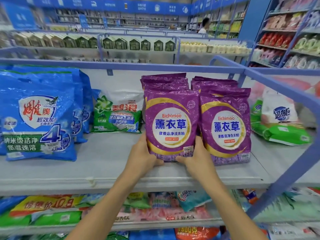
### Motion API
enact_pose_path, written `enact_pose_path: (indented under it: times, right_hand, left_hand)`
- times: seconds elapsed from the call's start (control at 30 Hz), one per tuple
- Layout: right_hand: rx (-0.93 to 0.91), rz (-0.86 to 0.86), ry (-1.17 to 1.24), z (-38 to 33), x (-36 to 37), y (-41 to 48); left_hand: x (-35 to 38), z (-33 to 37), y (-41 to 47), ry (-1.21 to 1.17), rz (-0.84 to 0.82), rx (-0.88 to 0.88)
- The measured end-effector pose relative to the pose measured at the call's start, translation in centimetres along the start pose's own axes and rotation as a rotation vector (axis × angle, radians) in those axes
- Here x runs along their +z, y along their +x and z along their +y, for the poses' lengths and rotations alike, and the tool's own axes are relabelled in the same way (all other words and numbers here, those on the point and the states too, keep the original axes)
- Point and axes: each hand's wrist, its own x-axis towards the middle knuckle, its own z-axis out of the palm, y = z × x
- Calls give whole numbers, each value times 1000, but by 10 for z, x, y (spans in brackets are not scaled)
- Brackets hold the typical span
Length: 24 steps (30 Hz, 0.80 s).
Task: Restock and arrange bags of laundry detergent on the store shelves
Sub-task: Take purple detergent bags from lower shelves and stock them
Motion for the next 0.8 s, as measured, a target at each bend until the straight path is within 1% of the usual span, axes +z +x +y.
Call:
enact_pose_path:
  times: [0.17, 0.27, 0.37, 0.6, 0.73, 0.8]
  right_hand:
    - [-22, -6, 7, 1, 0, 4]
    - [-23, 12, -33, 7, 0, -1]
    - [-23, 48, -65, 9, -1, -2]
    - [-5, 33, -74, 6, -2, -1]
    - [-41, 43, -101, 9, -5, -1]
    - [-80, 89, -110, 10, -4, -3]
  left_hand:
    - [-1, -5, 6, 39, 18, 31]
    - [-1, -4, -1, 126, 18, 72]
    - [1, 0, -4, 131, 14, 54]
    - [4, 4, -3, 177, 34, 17]
    - [5, 6, -9, 303, 101, 26]
    - [6, 6, -13, 354, 129, 28]
